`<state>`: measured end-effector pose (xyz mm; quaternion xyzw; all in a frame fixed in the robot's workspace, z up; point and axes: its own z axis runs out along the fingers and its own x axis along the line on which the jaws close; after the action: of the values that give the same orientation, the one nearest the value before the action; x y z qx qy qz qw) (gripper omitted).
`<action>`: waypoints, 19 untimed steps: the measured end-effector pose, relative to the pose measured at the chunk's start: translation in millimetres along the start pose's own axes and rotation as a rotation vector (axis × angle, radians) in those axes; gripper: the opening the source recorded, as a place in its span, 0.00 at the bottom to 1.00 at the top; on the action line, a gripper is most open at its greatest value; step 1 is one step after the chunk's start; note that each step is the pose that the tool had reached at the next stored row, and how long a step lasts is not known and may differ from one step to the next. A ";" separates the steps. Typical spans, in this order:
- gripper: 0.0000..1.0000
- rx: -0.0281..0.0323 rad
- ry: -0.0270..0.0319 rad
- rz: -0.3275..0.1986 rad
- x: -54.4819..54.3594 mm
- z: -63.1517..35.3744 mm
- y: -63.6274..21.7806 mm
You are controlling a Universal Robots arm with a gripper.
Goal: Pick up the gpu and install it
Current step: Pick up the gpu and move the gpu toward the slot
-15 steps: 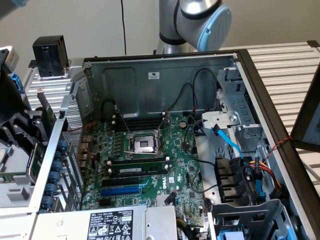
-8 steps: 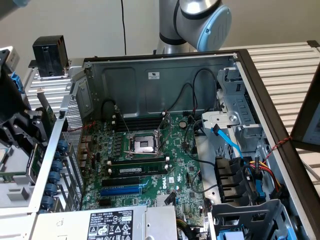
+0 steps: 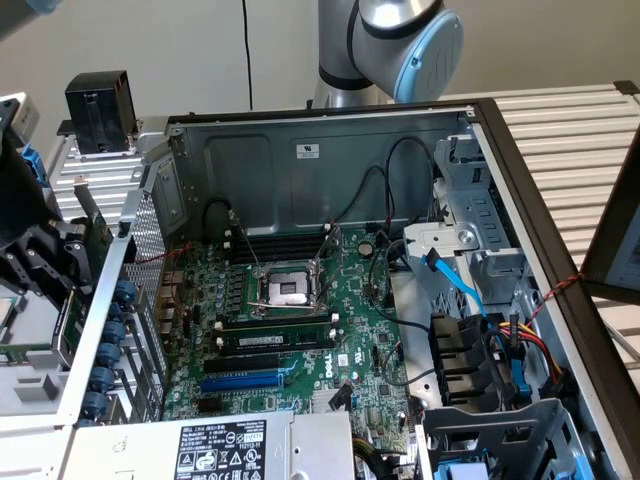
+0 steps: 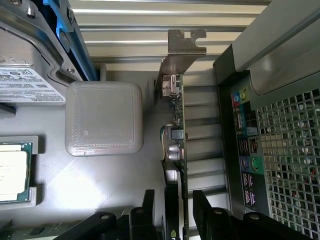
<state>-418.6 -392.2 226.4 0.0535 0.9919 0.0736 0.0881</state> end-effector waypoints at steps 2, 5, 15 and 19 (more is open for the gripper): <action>0.44 0.0000 0.0000 0.000 0.0 0.1 0.0; 0.44 0.0007 -0.0008 0.005 0.1 0.7 -0.2; 0.44 -0.0084 -0.0001 0.023 0.4 3.9 -0.8; 0.44 -0.0106 0.0020 0.013 0.1 4.3 -0.8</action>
<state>-418.0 -392.4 222.1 0.0592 0.9913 0.0794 0.0869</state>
